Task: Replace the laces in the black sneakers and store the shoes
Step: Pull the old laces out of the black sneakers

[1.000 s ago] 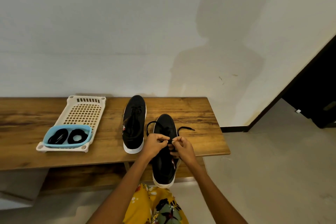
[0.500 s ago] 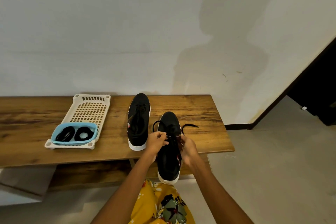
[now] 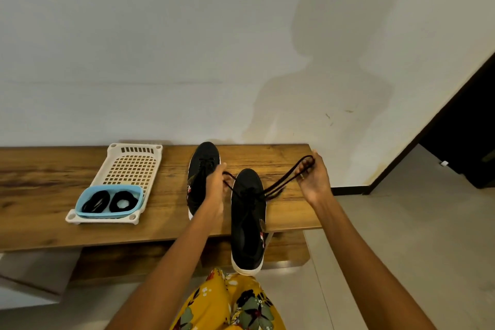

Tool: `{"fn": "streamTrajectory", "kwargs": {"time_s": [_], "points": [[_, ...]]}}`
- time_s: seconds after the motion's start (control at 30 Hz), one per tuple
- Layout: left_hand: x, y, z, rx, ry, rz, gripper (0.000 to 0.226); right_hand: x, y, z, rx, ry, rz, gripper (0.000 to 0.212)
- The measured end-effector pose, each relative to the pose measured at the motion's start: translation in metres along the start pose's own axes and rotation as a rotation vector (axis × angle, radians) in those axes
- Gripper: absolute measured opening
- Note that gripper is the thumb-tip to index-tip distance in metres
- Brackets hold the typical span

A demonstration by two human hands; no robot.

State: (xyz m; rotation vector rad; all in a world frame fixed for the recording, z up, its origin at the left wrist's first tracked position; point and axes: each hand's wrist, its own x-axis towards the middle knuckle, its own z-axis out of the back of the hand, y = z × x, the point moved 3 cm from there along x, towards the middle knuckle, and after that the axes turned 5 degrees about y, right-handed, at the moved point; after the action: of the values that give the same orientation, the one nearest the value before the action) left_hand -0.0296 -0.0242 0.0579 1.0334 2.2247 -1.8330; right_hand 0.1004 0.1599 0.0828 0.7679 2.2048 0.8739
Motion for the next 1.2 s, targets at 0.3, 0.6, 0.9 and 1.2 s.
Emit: {"fn": "streamTrajectory", "kwargs": {"time_s": [0.3,0.6,0.9,1.2], "points": [[-0.004,-0.063,-0.004,-0.439,-0.088,-0.224,0.014,-0.007,-0.051,0.028,-0.709,-0.133,-0.136,0.024],[-0.006,0.003,0.0,1.324,0.158,-0.533,0.014,-0.025,-0.088,0.015,-1.545,0.028,0.172,0.021],[-0.002,0.037,0.004,1.502,0.298,-0.614,0.02,-0.032,-0.117,0.011,-1.57,0.376,0.219,0.033],[-0.001,0.052,0.005,1.262,0.193,-0.401,0.01,-0.02,-0.108,0.002,-1.506,0.312,0.139,0.013]]}}
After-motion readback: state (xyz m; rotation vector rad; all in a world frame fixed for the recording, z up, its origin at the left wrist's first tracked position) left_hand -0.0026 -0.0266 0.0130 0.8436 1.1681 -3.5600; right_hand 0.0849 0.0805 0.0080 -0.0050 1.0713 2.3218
